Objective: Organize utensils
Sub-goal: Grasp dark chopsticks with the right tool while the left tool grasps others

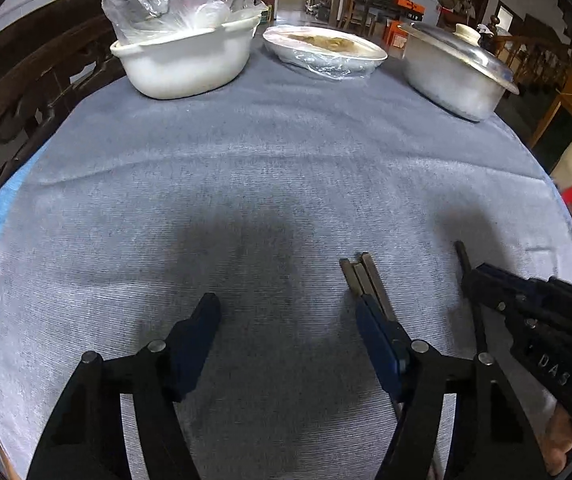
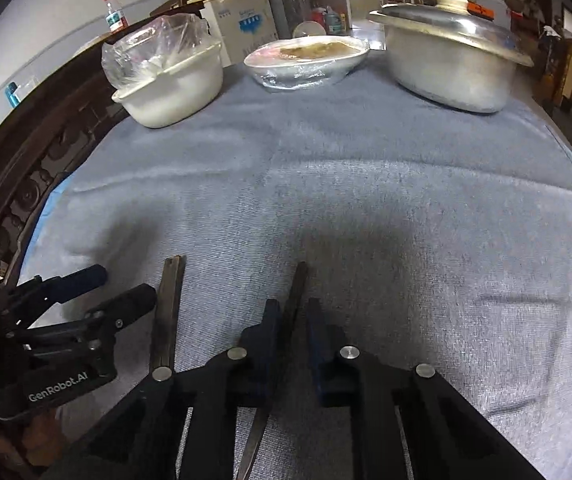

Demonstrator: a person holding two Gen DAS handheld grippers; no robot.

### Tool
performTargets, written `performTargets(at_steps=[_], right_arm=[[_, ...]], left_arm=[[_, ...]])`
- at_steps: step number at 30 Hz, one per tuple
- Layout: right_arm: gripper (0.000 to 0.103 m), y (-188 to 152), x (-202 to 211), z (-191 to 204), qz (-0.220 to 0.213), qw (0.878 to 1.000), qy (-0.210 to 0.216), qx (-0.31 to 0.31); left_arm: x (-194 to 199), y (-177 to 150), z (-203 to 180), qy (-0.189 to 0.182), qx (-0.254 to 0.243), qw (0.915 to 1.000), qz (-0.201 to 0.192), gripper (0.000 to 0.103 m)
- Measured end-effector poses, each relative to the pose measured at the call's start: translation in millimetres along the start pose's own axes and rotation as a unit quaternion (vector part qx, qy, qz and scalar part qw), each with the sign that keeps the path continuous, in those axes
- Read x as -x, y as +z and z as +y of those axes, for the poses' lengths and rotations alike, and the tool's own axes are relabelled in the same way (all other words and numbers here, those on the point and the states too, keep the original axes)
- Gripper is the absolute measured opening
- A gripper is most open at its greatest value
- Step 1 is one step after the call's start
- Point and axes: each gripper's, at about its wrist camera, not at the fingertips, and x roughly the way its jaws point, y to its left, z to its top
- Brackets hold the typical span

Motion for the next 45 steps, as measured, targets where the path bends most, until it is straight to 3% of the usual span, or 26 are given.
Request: performTargets(at_steps=[6, 11, 16, 18, 22, 27, 30, 36, 45], right_arm=[[0.012, -6.1, 4.3, -6.8, 0.006, 1.0, 0.01, -0.006], [0.011, -9.7, 5.7, -10.2, 0.007, 1.0, 0.017, -0.013], [0.01, -15.4, 9.2, -14.1, 0.009, 1.0, 0.021, -0.008], [0.01, -17.5, 10.9, -17.6, 0.01, 1.0, 0.027, -0.013], [0.01, -19.3, 12.0, -21.8, 0.011, 0.999, 0.034, -0.024], [0.01, -18.6, 12.2, -19.9, 0.014, 0.999, 0.028, -0.019], [0.01, -19.2, 12.8, -21.6, 0.014, 0.999, 0.032, -0.019], [0.01, -17.9, 12.9, -20.4, 0.02, 0.999, 0.031, -0.011], [0.009, 6.3, -0.2, 5.3, 0.085, 0.995, -0.034, 0.025]], left_arm=[[0.2, 1.2, -5.1, -0.032, 0.004, 0.9994, 0.01, 0.071], [-4.9, 1.5, -12.0, -0.005, -0.028, 0.9996, 0.007, 0.071], [-1.7, 1.5, 7.3, 0.003, -0.034, 0.9993, 0.016, 0.072], [-3.2, 0.1, 13.0, 0.038, -0.057, 0.9974, 0.021, 0.073], [-0.4, -0.5, 26.5, 0.024, -0.044, 0.9979, 0.041, 0.071], [8.7, 1.5, 18.8, -0.009, -0.022, 0.9993, 0.027, 0.07], [2.5, 4.6, 5.3, 0.0, -0.037, 0.9989, 0.027, 0.07], [-6.8, 6.7, -5.5, 0.028, -0.051, 0.9975, 0.041, 0.061], [-19.0, 30.2, -8.2, 0.038, -0.045, 0.9946, 0.085, 0.057]])
